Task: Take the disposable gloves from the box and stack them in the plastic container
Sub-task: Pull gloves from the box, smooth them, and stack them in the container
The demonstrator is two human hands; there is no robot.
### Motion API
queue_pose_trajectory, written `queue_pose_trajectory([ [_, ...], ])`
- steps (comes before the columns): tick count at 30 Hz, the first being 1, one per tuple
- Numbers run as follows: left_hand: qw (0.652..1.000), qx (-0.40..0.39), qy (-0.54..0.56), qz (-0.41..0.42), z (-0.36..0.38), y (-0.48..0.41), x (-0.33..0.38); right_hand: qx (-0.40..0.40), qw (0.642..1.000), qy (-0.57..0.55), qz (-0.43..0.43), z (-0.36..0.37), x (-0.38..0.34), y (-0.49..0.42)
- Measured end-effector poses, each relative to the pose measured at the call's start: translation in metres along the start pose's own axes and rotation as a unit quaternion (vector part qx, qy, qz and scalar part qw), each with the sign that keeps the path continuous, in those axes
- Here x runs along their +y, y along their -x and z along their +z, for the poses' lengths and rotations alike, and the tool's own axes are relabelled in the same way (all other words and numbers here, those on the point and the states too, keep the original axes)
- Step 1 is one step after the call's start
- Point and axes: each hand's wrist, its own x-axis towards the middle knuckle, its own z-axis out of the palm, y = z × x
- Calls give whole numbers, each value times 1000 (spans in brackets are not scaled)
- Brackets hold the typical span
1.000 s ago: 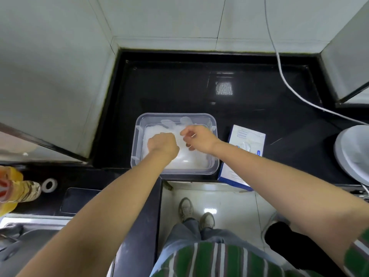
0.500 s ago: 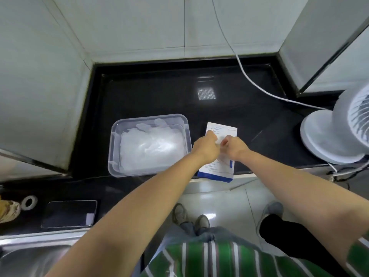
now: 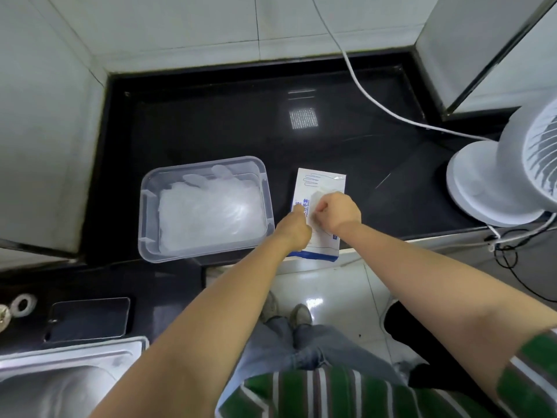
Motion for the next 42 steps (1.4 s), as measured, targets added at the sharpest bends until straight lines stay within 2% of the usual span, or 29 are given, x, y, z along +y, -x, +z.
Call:
queue_pose_trajectory([
  [3,1000,16,-23,-5,3,-2,4,-3,996,-84,-21,-4,4,-2],
  [8,996,54,-69,-21,8,-4,10,-7,988,-109,-109,-10,3,-3],
  [13,996,68,-51,-28,9,-6,8,33,949,-305,-69,-29,1,0],
  [24,996,51,-68,-16,14,-7,12,147,913,-369,-94,-38,0,7],
  [28,998,33,-54,-13,10,-7,10,217,882,-418,-34,-51,3,9],
  [30,999,24,-41,-11,9,-5,10,181,889,-421,-10,-56,4,4],
  [33,1000,7,1,3,7,-3,11,23,923,-384,9,-53,7,-1],
  [34,1000,0,24,5,6,-4,11,-7,932,-361,18,-50,7,0],
  [37,993,0,120,7,5,-4,12,-2,941,-337,31,-45,9,2],
  [40,985,92,143,42,4,-5,15,15,946,-323,34,-48,10,3],
  [42,981,110,150,51,0,-5,19,24,953,-299,34,-49,11,3],
])
